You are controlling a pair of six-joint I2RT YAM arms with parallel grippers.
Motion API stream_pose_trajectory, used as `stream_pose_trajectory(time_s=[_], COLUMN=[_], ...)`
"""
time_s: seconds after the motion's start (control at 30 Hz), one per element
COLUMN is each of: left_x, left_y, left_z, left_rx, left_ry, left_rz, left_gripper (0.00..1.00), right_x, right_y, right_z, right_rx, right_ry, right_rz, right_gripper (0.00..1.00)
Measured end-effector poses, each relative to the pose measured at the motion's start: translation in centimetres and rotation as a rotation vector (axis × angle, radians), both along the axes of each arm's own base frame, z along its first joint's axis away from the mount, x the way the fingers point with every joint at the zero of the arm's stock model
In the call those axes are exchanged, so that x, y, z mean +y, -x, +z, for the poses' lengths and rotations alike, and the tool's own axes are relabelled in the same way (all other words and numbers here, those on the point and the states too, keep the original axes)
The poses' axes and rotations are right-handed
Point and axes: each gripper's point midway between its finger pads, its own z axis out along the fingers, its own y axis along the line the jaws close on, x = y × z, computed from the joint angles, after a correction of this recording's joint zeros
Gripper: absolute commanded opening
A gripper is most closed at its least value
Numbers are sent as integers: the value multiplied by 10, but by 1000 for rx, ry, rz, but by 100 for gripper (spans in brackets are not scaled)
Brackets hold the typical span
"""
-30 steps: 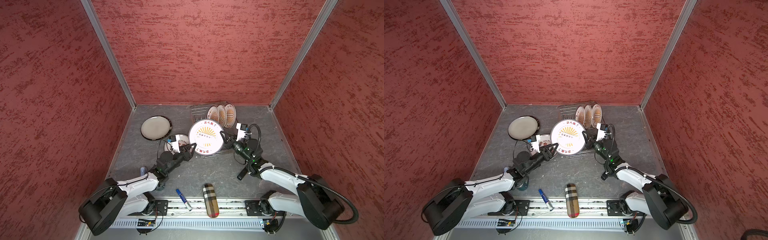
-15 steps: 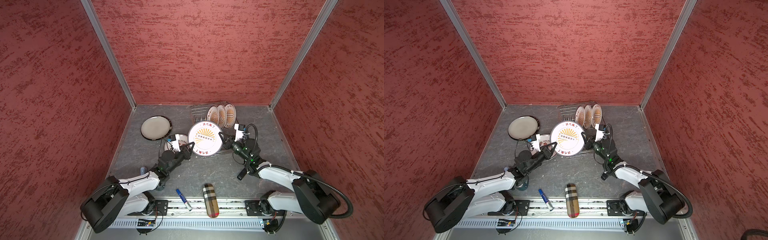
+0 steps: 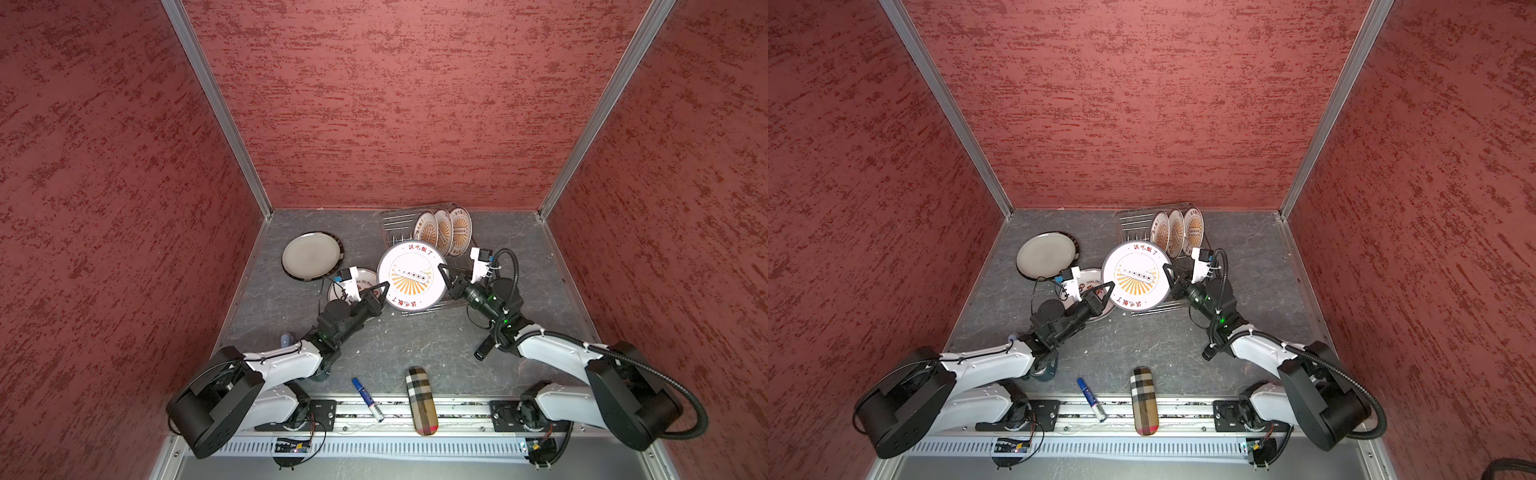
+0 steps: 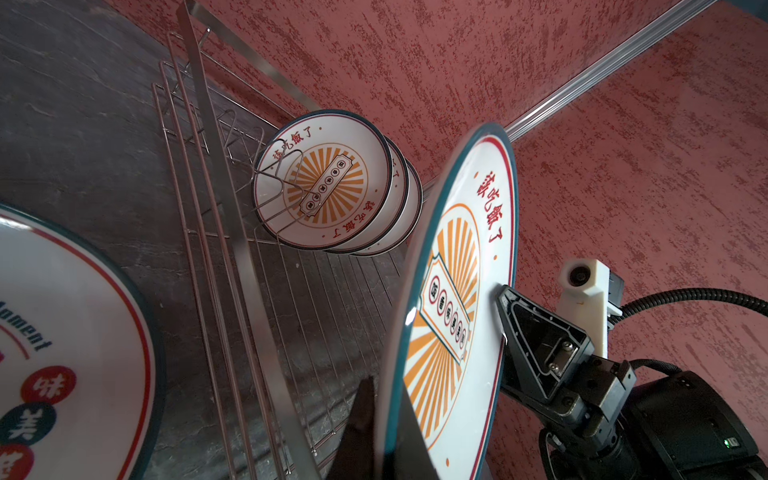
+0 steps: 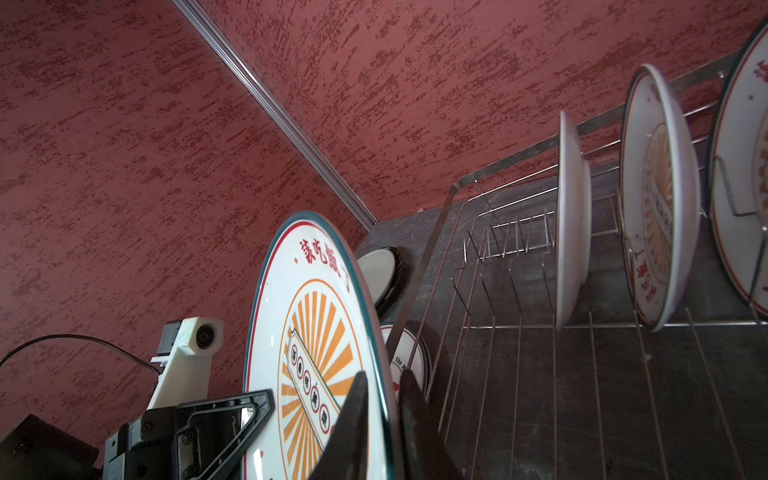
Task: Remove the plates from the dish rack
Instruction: 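Close the left gripper on the plate's rim while the right gripper holds it, then open the right gripper and draw it back while the left holds the plate, then lower the sunburst plate flat onto the stacked lettered plates with the left gripper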
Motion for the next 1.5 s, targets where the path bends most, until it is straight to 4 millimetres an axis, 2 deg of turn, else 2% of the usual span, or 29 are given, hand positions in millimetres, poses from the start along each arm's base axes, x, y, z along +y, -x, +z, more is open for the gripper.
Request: stream_pose_trajectory(time_s=[0.03,0.13,0.2,0.27,0.43,0.5,0.67,0.9,1.0,1.2,1.37,1.5], left_x=[0,-1,0,3,7,8,16,33,43,59,64,79], left_y=[0,1,2,3,4,4,3,8,6,4,5,4], left_z=[0,-3,-6,-7,-4,-4,-5,11,8,-15,-12,-15], left_rx=[-1,2,11,16,10,12,15,-17,-3,59,62,89], left_ry=[0,-13,-22,-26,-22,-23,-26,-4,-8,-21,10,55], left_rz=[-2,-16,-19,-13,-6,-5,23,73,118,170,180,228], left_gripper=[0,0,0,0,0,0,0,0,0,0,0,0], right_x=[0,2,4,6,8,8,8,4,6,5,11,22], right_y=[0,2,4,5,7,7,8,14,18,31,35,38], right_z=[0,1,2,2,3,3,4,19,21,16,18,19], right_rx=[0,-3,-7,-4,-7,-7,-12,-62,-80,-118,-139,-158], right_ry=[0,-4,-3,0,-2,-1,1,-13,-11,-9,6,27], right_rz=[2,17,31,46,60,63,66,61,73,89,108,157], right_gripper=[26,65,79,86,90,98,99,99,99,99,99,99])
